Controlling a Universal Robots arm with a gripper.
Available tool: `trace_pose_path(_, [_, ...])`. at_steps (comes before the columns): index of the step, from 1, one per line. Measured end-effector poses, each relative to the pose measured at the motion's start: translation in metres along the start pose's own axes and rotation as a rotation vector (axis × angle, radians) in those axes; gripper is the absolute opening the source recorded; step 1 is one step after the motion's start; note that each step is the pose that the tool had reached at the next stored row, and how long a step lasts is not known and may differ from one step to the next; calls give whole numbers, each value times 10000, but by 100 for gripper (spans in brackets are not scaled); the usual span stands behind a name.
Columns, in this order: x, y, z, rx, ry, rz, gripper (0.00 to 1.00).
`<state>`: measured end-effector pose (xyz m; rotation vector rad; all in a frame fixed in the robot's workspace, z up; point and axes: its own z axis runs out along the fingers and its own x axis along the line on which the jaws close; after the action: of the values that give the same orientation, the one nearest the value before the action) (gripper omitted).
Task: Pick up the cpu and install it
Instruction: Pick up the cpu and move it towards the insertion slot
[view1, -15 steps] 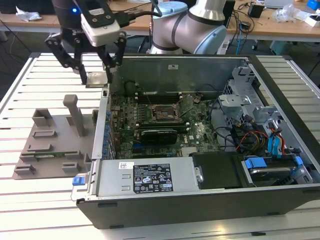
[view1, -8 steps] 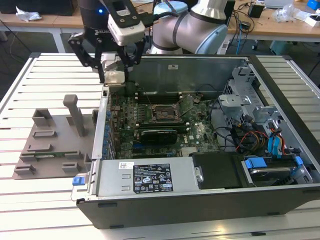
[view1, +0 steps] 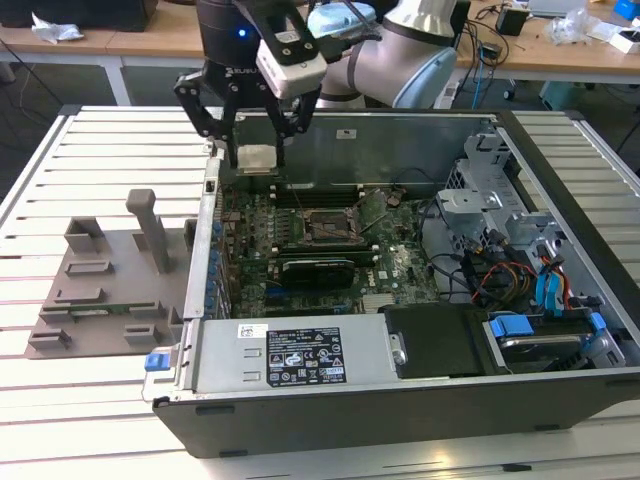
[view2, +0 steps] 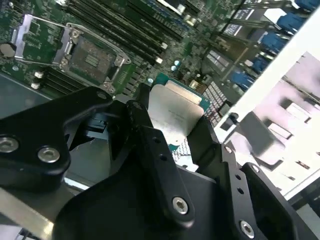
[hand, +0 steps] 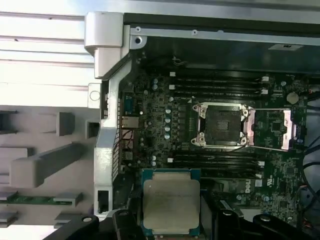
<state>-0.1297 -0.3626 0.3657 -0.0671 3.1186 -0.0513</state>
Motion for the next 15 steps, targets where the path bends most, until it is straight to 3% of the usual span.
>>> trace_pose_path(3, [-199,37,59,0,1,-1,55])
trace_pose_path(11, [-496,95,143,2,2,0,55])
trace_pose_path(15, [-725,162,221,0,2,1,55])
